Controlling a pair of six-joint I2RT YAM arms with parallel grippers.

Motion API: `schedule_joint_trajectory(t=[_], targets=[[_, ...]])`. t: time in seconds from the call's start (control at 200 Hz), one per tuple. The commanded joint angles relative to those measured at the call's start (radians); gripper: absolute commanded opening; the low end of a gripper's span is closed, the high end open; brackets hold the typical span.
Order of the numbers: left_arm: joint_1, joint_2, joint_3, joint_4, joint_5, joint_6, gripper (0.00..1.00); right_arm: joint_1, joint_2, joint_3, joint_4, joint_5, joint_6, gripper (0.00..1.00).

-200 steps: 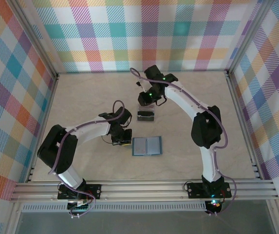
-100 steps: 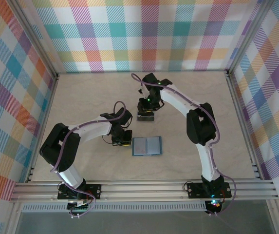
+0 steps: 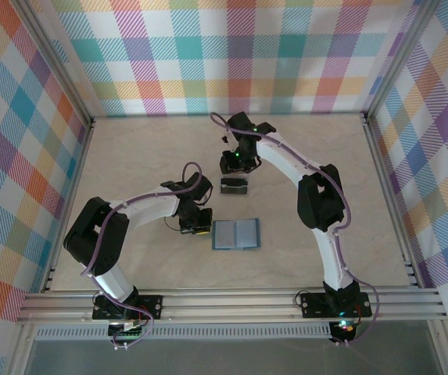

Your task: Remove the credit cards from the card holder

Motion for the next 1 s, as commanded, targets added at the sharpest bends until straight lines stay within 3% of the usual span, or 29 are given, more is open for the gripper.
schedule_joint_trajectory(t=[0.0, 0.165, 0.46, 0.995], targets=[[0.012, 0.006, 0.008, -0.003, 0.005, 0.012, 0.0, -0.004, 0.033, 0.052, -0.023, 0.033, -0.029, 0.38], [0.012, -0.007, 0.004, -0.007, 0.001, 0.014, 0.0, -0.001, 0.011, 0.062, -0.045, -0.022, -0.024, 0.35], [0.011, -0.007, 0.001, -0.001, 0.006, 0.014, 0.0, 0.013, -0.094, -0.125, 0.032, -0.09, 0.008, 0.36], [0.012, -0.016, -0.006, -0.008, -0.001, 0.014, 0.0, 0.01, -0.016, -0.114, 0.11, 0.086, 0.004, 0.4]])
